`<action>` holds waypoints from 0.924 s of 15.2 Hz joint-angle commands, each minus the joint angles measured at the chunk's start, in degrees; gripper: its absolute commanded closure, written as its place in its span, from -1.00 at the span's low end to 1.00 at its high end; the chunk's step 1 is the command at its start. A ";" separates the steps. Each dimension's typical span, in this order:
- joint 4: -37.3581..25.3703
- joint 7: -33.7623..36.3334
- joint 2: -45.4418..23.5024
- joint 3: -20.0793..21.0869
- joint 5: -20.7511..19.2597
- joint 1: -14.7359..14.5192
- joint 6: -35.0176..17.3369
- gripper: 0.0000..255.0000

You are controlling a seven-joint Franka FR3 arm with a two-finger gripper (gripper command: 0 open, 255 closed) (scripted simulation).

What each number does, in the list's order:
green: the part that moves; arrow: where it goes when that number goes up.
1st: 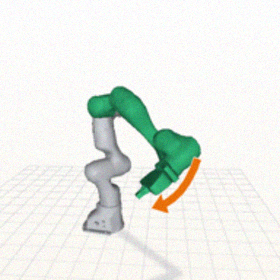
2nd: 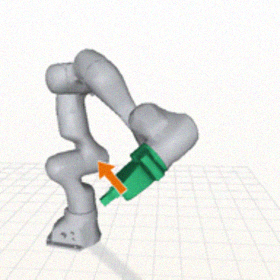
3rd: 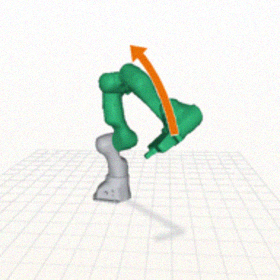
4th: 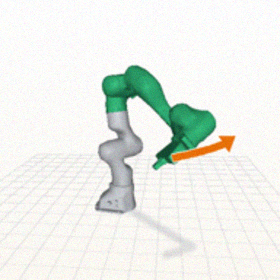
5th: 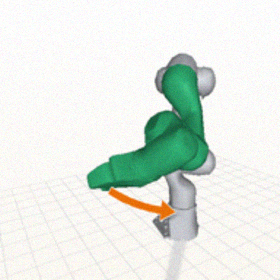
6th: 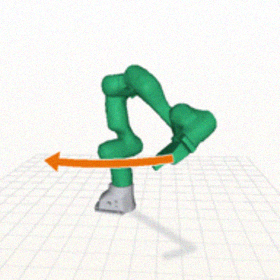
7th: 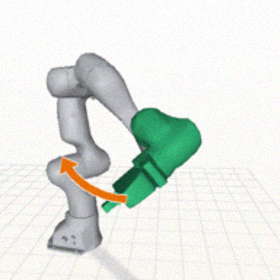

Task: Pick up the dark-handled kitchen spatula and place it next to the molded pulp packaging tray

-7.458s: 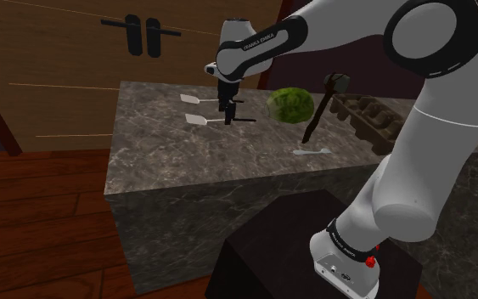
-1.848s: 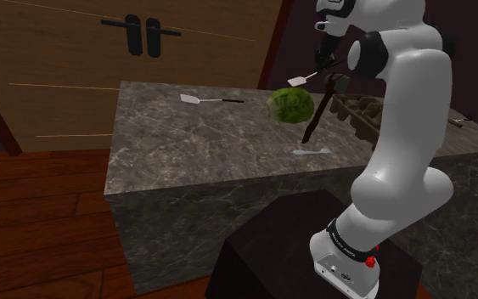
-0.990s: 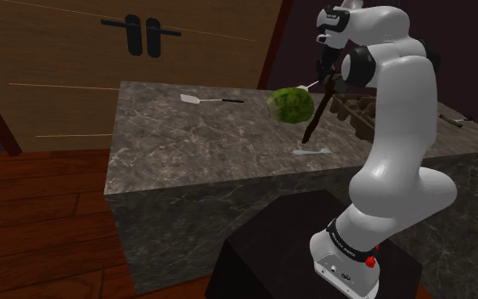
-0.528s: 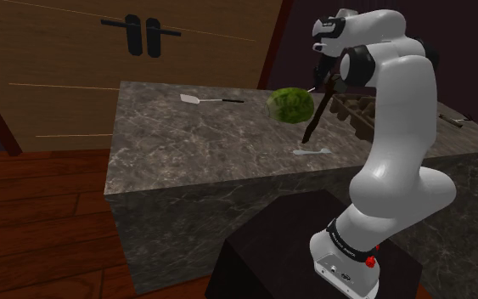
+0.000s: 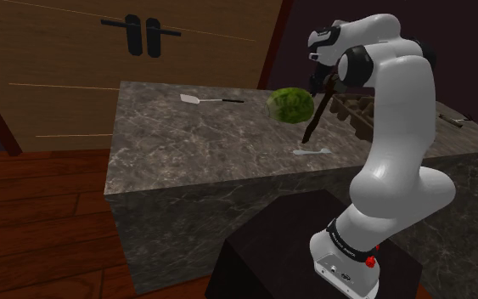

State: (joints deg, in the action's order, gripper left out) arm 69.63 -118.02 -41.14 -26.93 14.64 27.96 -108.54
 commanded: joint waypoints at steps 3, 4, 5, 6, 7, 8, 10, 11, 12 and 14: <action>1.78 -0.23 -0.88 0.26 0.39 -0.07 -2.60 1.00; 2.21 -0.28 -1.09 0.33 0.48 -0.09 -3.23 1.00; 2.65 -0.33 -1.34 0.41 0.59 -0.11 -3.89 1.00; 2.66 -0.33 -1.33 0.41 0.59 -0.12 -3.90 1.00; 2.66 -0.33 -1.34 0.41 0.59 -0.11 -3.89 1.00; 2.65 -0.33 -1.34 0.41 0.59 -0.11 -3.89 1.00; 2.65 -0.33 -1.34 0.41 0.59 -0.11 -3.89 1.00; 2.65 -0.33 -1.34 0.41 0.59 -0.11 -3.89 1.00; 2.65 -0.33 -1.34 0.41 0.59 -0.11 -3.89 1.00; 2.65 -0.33 -1.34 0.41 0.59 -0.11 -3.89 -1.00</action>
State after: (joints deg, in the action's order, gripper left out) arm 72.28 -118.35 -42.48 -26.52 15.22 27.85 -112.43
